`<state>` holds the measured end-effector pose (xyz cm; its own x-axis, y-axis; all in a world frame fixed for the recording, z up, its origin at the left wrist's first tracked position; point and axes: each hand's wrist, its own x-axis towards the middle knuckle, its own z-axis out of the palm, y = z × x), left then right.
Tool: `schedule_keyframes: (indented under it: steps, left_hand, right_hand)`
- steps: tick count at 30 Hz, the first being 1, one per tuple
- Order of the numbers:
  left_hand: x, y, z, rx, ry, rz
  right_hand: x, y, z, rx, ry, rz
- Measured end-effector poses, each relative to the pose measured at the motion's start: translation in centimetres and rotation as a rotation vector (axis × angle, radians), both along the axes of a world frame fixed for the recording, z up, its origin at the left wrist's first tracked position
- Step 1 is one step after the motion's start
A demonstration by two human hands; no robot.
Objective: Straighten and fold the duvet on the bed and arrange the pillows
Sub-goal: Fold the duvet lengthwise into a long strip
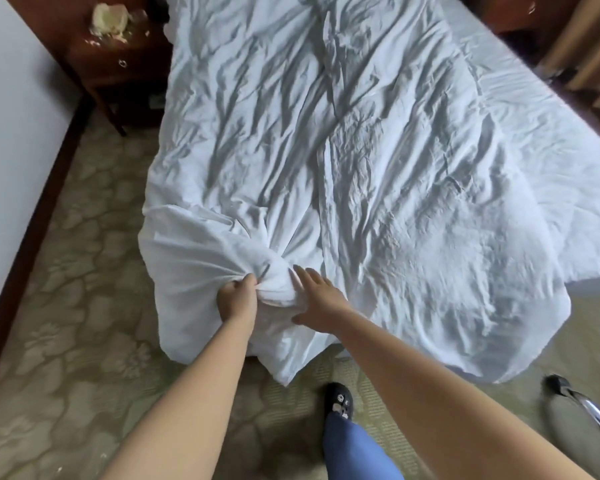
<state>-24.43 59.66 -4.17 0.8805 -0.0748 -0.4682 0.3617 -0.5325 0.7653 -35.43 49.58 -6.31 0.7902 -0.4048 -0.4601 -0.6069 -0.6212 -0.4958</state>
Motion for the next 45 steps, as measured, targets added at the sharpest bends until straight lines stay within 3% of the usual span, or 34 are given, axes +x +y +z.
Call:
schedule_keyframes:
  steps: [2, 6, 9, 12, 16, 19, 21, 24, 27, 28, 30, 33, 35, 38, 40, 42, 45]
  left_hand:
    - [0.0, 2.9, 2.7, -0.024, -0.066, -0.061]
    - [-0.8, 9.2, 7.3, -0.069, -0.2, -0.157]
    - [-1.1, 13.3, 10.1, -0.169, -0.238, -0.078]
    - [-0.8, 17.0, 10.2, -0.301, -0.041, 0.109]
    - [-2.8, 19.9, 8.1, -0.627, 0.505, 0.086]
    - [-3.7, 20.2, 7.3, -0.832, 0.707, 0.161]
    - [-3.8, 19.7, 6.8, -0.819, 0.669, 0.254]
    - [-3.8, 19.6, 7.6, -0.608, 0.449, 0.387]
    - [-3.3, 18.7, 10.4, -0.592, 0.184, 0.463]
    - [-3.1, 18.4, 11.7, -0.595, 0.062, 0.41]
    - [-3.3, 17.8, 13.9, -0.504, -0.215, 0.099]
    - [-4.4, 17.3, 14.9, -0.353, -0.42, -0.339]
    - [-5.8, 16.6, 14.4, -0.336, -0.357, -0.43]
    - [-8.0, 15.0, 13.6, -0.551, -0.103, -0.489]
    - [-8.6, 14.5, 14.0, -0.691, 0.035, -0.456]
    - [-8.7, 14.8, 14.9, -0.793, 0.139, -0.419]
    - [-7.7, 15.5, 14.9, -0.896, 0.239, -0.418]
  right_hand:
    - [0.5, 2.7, 1.8, -0.067, -0.005, 0.064]
    - [1.9, 10.4, 5.5, -0.012, -0.063, 0.05]
    - [2.5, 16.3, 8.5, -0.002, -0.149, -0.068]
    - [2.2, 18.3, 12.7, 0.012, -0.234, -0.227]
    - [-0.3, 19.0, 17.0, -0.083, -0.237, -0.275]
    - [-3.3, 20.8, 16.4, -0.101, -0.202, -0.306]
    - [-5.1, 21.7, 15.5, -0.1, -0.163, -0.308]
    - [-6.4, 22.1, 15.2, -0.13, -0.128, -0.305]
    - [-7.3, 22.0, 15.3, -0.184, -0.075, -0.262]
    - [-7.5, 21.7, 15.1, -0.179, -0.056, -0.232]
    - [-7.9, 21.3, 15.2, -0.065, -0.105, -0.235]
    - [-8.5, 20.2, 16.0, 0.393, -0.439, -0.596]
    - [-8.8, 19.0, 15.7, 0.431, -0.541, -0.676]
    - [-8.5, 18.8, 14.9, 0.254, -0.403, -0.308]
    - [-7.2, 19.5, 14.4, 0.23, -0.446, -0.191]
    - [-6.0, 19.7, 14.3, 0.169, -0.545, -0.29]
    - [-4.8, 18.9, 14.1, -0.101, -0.42, -0.41]
